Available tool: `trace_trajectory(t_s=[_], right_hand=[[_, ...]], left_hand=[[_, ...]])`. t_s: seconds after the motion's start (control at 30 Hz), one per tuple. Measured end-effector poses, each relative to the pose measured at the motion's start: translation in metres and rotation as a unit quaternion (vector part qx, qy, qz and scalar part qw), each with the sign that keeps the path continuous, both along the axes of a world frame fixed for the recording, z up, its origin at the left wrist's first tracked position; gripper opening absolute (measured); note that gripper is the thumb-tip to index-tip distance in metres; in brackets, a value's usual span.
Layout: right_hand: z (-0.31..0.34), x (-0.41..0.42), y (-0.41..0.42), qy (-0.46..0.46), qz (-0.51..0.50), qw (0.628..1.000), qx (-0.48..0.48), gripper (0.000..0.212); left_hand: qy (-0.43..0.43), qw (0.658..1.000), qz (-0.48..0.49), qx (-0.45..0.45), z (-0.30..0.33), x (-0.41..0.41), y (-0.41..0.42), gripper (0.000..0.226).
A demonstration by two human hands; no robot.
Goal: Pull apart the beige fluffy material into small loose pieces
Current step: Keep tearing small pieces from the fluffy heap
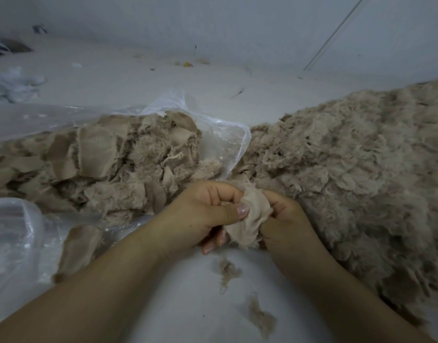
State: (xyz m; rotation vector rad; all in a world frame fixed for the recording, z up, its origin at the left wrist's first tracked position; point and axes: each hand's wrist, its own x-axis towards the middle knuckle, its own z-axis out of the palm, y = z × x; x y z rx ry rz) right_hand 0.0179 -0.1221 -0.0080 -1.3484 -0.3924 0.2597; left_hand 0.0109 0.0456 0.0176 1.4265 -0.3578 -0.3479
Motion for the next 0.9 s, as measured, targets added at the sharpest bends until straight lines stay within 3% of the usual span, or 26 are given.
trace_trajectory(t_s=[0.13,0.27,0.43,0.67,0.9], right_hand=[[0.0057,-0.0021,0.0024,0.033,-0.035,0.999,0.006,0.011],[0.0026,0.0025,-0.001,0.146,-0.092,0.984,0.034,0.039],[0.0009,0.0,0.0027,0.068,-0.092,0.993,0.019,0.031],[-0.002,0.0055,0.002,0.064,-0.108,0.991,0.034,0.035],[-0.0014,0.0059,0.0045,0.086,-0.116,0.988,0.051,0.044]], left_hand=[[0.01,1.0,0.019,0.021,-0.0016,0.0021,0.0025,0.022],[0.025,0.999,0.013,0.037,-0.0033,0.0035,0.0035,0.02],[0.036,0.999,0.016,0.033,-0.0052,0.002,0.0006,0.013],[-0.013,0.986,0.159,-0.05,-0.0019,0.0058,0.0051,0.016],[-0.026,0.984,0.175,-0.03,-0.0019,0.0065,0.0058,0.014]])
